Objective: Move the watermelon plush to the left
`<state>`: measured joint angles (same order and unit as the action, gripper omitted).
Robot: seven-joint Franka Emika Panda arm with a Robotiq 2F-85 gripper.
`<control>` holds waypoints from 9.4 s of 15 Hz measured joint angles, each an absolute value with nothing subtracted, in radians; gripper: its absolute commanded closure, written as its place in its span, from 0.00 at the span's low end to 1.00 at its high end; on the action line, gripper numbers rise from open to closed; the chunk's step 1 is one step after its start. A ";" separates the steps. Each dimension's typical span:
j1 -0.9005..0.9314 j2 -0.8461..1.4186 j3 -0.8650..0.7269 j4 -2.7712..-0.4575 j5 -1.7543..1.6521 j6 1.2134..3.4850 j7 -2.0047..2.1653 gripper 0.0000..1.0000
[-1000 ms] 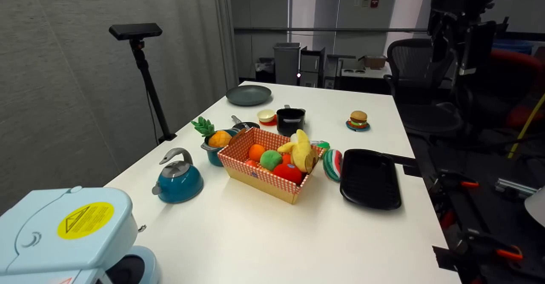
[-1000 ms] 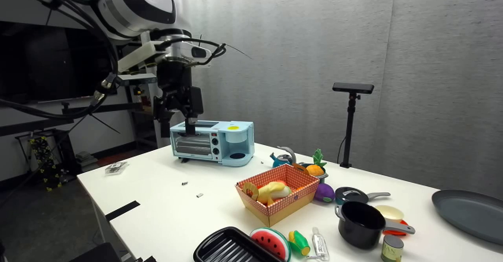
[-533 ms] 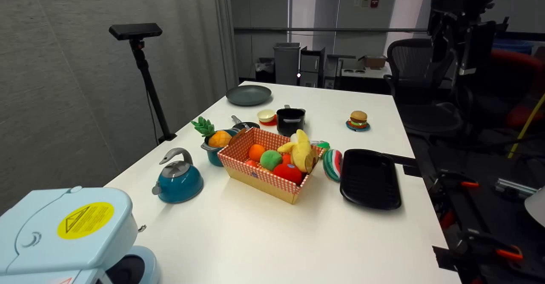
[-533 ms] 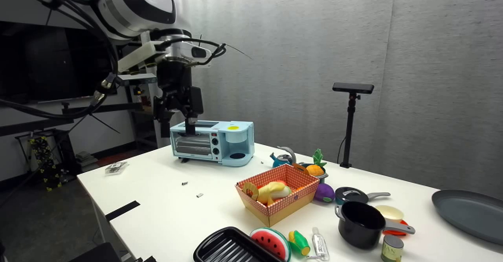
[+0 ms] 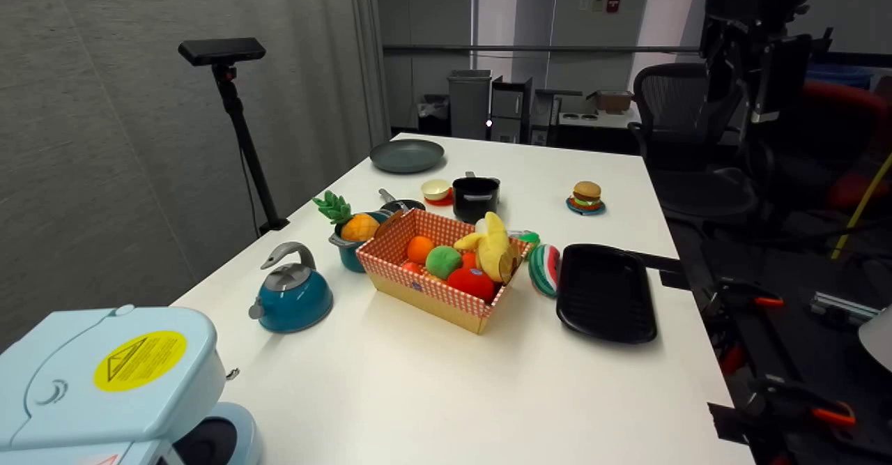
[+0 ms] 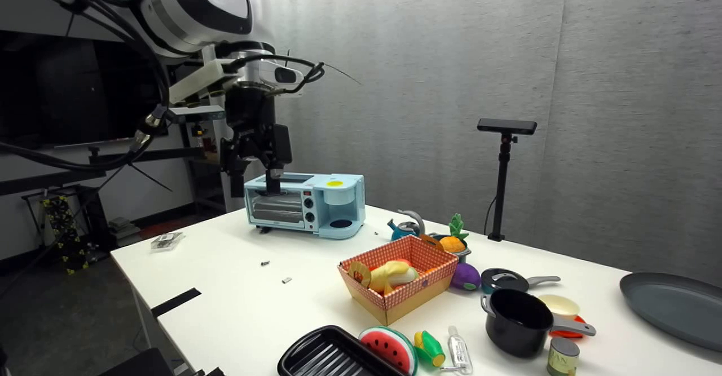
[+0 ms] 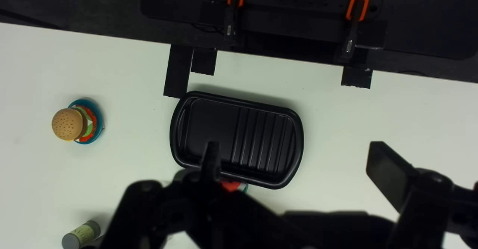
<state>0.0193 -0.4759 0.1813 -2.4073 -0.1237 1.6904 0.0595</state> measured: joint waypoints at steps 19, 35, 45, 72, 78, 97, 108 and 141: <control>0.010 -0.374 0.109 -2.405 -0.158 1.843 0.068 0.00; -0.025 -0.016 0.002 -2.250 -0.195 2.144 0.147 0.00; -0.027 0.147 -0.057 -2.129 -0.187 2.167 0.185 0.00; -0.009 0.255 -0.058 -2.308 -0.162 2.512 0.220 0.00; -0.009 0.330 -0.082 -2.295 -0.162 2.558 0.236 0.00; 0.026 0.522 -0.139 -2.176 -0.155 2.561 0.327 0.00; 0.049 0.535 -0.144 -2.152 -0.155 2.559 0.331 0.92; -0.155 0.367 0.117 -1.978 0.638 1.646 -1.223 0.35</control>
<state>-0.1550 0.3667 0.1166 -1.9783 0.6384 1.6464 -1.2234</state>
